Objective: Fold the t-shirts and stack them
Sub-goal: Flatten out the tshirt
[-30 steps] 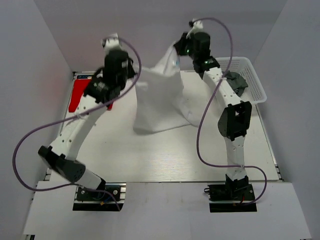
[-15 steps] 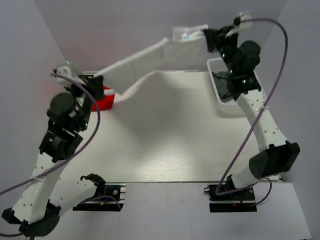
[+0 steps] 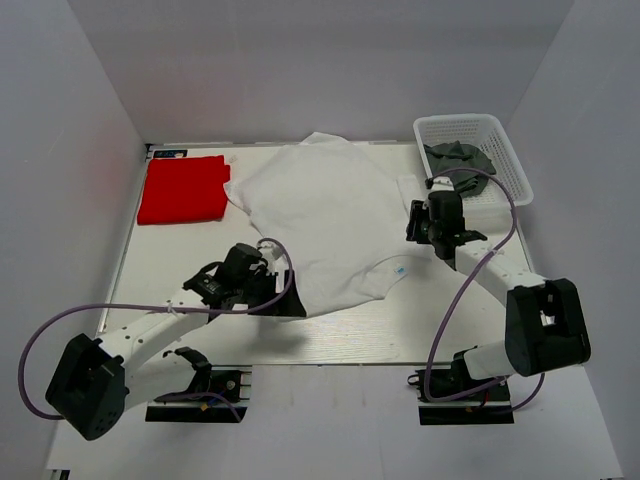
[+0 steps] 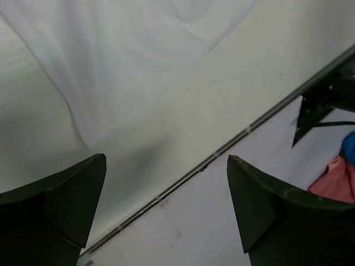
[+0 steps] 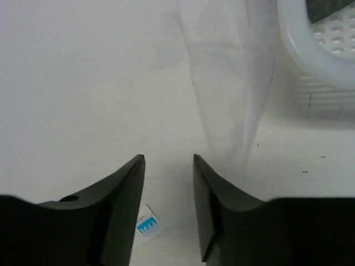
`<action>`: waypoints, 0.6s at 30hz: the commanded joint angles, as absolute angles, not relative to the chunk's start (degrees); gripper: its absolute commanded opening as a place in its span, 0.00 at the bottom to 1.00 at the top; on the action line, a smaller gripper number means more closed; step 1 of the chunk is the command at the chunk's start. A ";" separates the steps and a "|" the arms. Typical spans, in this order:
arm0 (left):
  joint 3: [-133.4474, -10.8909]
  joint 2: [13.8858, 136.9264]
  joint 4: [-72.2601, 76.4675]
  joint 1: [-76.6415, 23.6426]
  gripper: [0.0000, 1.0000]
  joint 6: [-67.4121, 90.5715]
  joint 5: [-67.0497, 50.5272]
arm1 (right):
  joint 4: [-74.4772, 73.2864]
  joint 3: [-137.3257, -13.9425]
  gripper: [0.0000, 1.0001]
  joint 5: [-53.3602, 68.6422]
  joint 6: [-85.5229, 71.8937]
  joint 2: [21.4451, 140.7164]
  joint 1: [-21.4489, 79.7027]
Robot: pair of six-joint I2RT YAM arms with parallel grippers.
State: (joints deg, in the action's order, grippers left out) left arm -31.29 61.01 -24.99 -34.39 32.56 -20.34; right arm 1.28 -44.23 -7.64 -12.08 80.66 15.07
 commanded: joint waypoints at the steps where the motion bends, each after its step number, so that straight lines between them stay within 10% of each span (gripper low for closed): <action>1: -34.88 59.41 -20.83 -36.12 1.00 31.20 -27.79 | 1.67 -48.51 0.49 -11.25 -13.28 77.78 15.29; 5: -43.57 64.50 -25.40 -36.65 1.00 29.89 -15.84 | 0.26 -51.24 0.90 -2.39 -12.92 77.69 16.17; 18: -81.98 97.25 -34.19 -29.98 1.00 31.55 19.25 | -4.03 -48.16 0.90 3.09 -16.17 84.02 24.69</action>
State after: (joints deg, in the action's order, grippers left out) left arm -77.23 92.31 -29.95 -32.75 31.31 10.92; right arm -1.61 -49.04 2.81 -14.83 83.09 23.44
